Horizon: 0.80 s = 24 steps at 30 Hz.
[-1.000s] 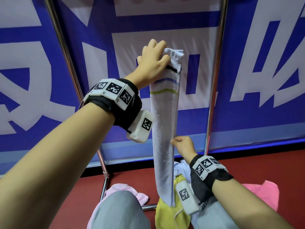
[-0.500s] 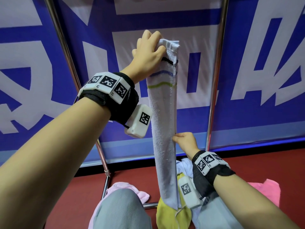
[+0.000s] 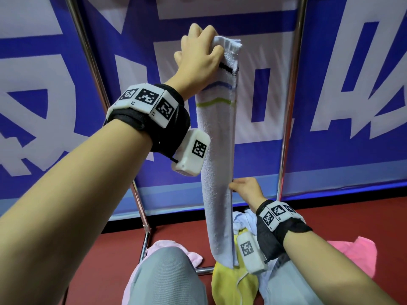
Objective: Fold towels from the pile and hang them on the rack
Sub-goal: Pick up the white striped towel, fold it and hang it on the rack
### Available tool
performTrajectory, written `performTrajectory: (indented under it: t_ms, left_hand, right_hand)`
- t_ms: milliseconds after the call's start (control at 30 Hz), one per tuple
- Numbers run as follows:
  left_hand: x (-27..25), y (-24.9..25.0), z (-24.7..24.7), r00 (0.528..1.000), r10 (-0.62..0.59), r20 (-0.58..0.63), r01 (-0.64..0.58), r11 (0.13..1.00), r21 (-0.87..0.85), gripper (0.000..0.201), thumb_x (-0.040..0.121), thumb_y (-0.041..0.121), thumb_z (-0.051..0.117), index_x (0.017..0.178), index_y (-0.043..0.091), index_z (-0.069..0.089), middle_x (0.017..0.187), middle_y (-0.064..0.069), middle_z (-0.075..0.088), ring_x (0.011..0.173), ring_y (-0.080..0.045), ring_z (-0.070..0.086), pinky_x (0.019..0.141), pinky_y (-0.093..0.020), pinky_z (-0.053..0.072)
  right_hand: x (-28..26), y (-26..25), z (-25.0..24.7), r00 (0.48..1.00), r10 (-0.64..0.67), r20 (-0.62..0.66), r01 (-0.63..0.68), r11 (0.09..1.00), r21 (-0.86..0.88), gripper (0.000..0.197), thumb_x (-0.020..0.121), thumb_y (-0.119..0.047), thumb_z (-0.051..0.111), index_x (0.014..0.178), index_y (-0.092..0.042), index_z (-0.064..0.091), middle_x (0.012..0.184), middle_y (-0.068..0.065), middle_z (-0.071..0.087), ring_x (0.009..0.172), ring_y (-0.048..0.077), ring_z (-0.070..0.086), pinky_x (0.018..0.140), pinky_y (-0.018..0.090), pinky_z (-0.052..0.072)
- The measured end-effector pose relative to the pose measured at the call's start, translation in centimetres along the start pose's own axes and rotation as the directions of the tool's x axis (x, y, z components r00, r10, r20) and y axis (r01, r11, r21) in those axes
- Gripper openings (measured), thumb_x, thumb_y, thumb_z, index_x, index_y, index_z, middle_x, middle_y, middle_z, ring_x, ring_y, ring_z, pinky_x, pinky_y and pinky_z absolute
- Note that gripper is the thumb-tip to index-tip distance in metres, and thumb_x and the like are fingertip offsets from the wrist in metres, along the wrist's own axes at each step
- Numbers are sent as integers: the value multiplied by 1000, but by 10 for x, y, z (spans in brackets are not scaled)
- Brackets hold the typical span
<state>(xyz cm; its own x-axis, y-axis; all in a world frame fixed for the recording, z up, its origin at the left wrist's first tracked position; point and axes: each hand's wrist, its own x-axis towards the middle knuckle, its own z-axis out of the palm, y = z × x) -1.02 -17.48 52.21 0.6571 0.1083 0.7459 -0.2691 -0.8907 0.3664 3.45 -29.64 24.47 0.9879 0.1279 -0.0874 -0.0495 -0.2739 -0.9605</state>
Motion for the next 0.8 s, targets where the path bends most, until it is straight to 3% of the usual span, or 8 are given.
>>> performTrajectory:
  t_ms: [200,333,400,467,533,600,667,800]
  left_hand:
    - [1,-12,-12,999,-29,-29,32,996,84,4,92,18,35,89,15,36,100,1,32,96,-14,29,84,-31,20]
    - [-1,-42,-28,991,-113,-75,124,977,173,7,92,22,36,92,17,41,104,-3,35,102,-20,33,87,-34,22]
    - [-5,-60,-37,978,-185,-98,202,957,207,19,93,23,37,102,11,49,114,-12,43,115,-28,37,95,-38,25]
    - [-9,-77,-45,956,-260,-133,284,934,217,30,93,24,36,112,5,50,126,-16,43,122,-31,36,99,-41,25]
    - [-12,-91,-52,927,-336,-168,367,906,212,33,93,25,35,115,4,48,130,-18,42,124,-33,35,101,-43,25]
    - [-14,-101,-58,901,-390,-189,426,877,220,36,94,26,34,118,3,47,132,-19,41,126,-34,34,104,-45,24]
    - [-17,-111,-64,880,-427,-210,469,852,234,38,95,26,33,122,3,47,135,-20,40,128,-35,33,106,-46,22]
    - [-23,-124,-66,779,-575,-251,626,734,262,43,94,26,36,130,3,43,141,-19,37,133,-34,29,108,-46,21]
  right_hand:
    - [-9,-7,1,1000,-17,25,17,1000,3,35,80,-2,67,114,3,63,111,13,65,110,26,59,97,33,44]
    - [-7,-12,-10,998,-31,-50,30,1000,-8,21,73,-1,68,92,-11,65,96,7,66,95,21,60,84,32,47]
    - [-8,-18,-18,998,-57,-28,55,997,-58,15,75,-3,66,89,-8,69,90,6,66,88,17,58,79,27,45]
    - [-11,-28,-24,993,-113,22,115,986,-122,11,75,-6,65,83,-2,72,80,3,64,79,14,55,72,25,43]
    - [-17,-40,-27,987,-147,62,155,974,-164,12,75,-8,62,66,-3,69,66,1,56,66,13,47,62,25,38]
    - [-20,-51,-29,980,-182,78,194,963,-185,32,74,-6,57,45,-15,50,54,-2,40,58,12,33,55,27,28]
    - [-24,-62,-32,967,-227,120,246,951,-188,40,75,-3,53,46,-18,32,54,-1,27,58,13,21,53,29,18]
    - [-30,-87,-36,952,-237,193,266,953,-142,29,75,0,49,52,-12,37,55,0,28,58,13,23,53,27,20]
